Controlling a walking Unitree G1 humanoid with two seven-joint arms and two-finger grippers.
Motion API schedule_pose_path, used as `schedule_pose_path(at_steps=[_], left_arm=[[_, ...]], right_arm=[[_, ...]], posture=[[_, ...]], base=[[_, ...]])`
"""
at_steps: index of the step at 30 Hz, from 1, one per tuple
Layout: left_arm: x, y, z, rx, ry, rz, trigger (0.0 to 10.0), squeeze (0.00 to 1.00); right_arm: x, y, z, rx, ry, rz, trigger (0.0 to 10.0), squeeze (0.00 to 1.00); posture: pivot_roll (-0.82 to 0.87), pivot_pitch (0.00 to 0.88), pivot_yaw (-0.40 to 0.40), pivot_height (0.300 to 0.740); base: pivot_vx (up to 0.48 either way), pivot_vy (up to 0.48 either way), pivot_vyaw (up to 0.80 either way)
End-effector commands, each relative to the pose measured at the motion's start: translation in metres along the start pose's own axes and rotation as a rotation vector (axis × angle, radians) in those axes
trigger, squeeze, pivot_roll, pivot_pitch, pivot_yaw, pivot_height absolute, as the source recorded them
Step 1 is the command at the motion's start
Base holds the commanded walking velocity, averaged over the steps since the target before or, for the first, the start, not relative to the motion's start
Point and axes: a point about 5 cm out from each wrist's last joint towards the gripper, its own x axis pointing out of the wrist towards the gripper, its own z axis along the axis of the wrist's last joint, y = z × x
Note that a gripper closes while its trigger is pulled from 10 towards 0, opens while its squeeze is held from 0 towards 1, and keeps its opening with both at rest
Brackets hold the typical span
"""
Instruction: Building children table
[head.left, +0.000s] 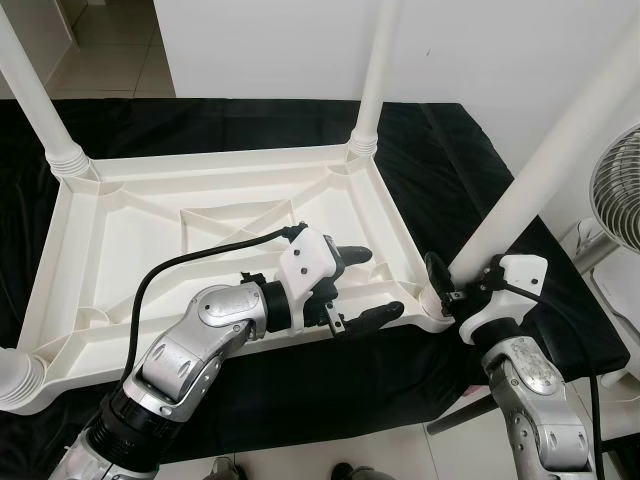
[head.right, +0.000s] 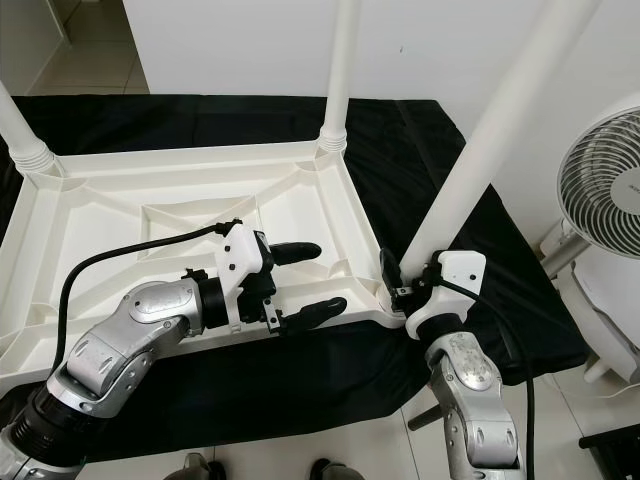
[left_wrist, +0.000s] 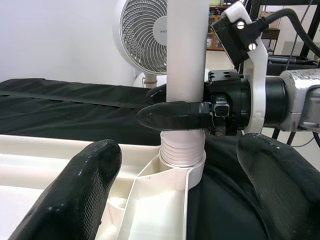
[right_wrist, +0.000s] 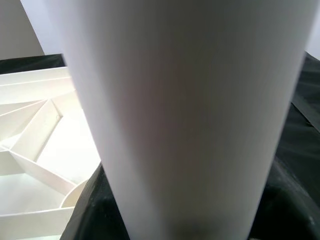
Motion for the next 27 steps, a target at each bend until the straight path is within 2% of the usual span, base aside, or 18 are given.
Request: schedule_pose_path(at_steps=[1, 9, 14, 18, 20, 22, 27], left_arm=[[0.001, -0.005, 0.000, 0.006, 0.003, -0.038, 10.0, 0.00], [0.002, -0.006, -0.001, 0.003, 0.005, -0.044, 10.0, 0.00], [0.001, -0.005, 0.000, 0.005, 0.005, -0.044, 10.0, 0.00], [0.001, -0.005, 0.000, 0.004, 0.005, -0.043, 10.0, 0.00], [0.001, -0.005, 0.000, 0.004, 0.004, -0.040, 10.0, 0.00], [0.002, -0.005, 0.000, 0.005, 0.004, -0.037, 10.0, 0.00], [0.002, -0.005, 0.001, 0.006, 0.002, -0.036, 10.0, 0.00]], right_arm=[[-0.017, -0.001, -0.046, 0.036, 0.236, -0.060, 10.0, 0.00], [-0.013, -0.001, -0.042, 0.056, 0.222, -0.119, 10.0, 0.00], [-0.005, 0.001, -0.033, 0.066, 0.170, -0.215, 10.0, 0.00], [-0.004, 0.001, -0.032, 0.063, 0.166, -0.229, 10.0, 0.00], [-0.003, 0.002, -0.032, 0.062, 0.158, -0.255, 10.0, 0.00], [-0.002, 0.004, -0.032, 0.050, 0.148, -0.338, 10.0, 0.00], [-0.002, 0.006, -0.032, 0.045, 0.136, -0.386, 10.0, 0.00]], posture=[[0.02, 0.145, -0.026, 0.740], [0.02, 0.147, -0.023, 0.740], [0.02, 0.152, -0.024, 0.740], [0.02, 0.152, -0.024, 0.740], [0.02, 0.154, -0.026, 0.740], [0.02, 0.155, -0.030, 0.740], [0.02, 0.156, -0.032, 0.740]], base=[[0.000, 0.000, 0.00], [0.000, 0.000, 0.00], [0.000, 0.000, 0.00], [0.000, 0.000, 0.00], [0.000, 0.000, 0.00], [0.000, 0.000, 0.00], [0.000, 0.000, 0.00]])
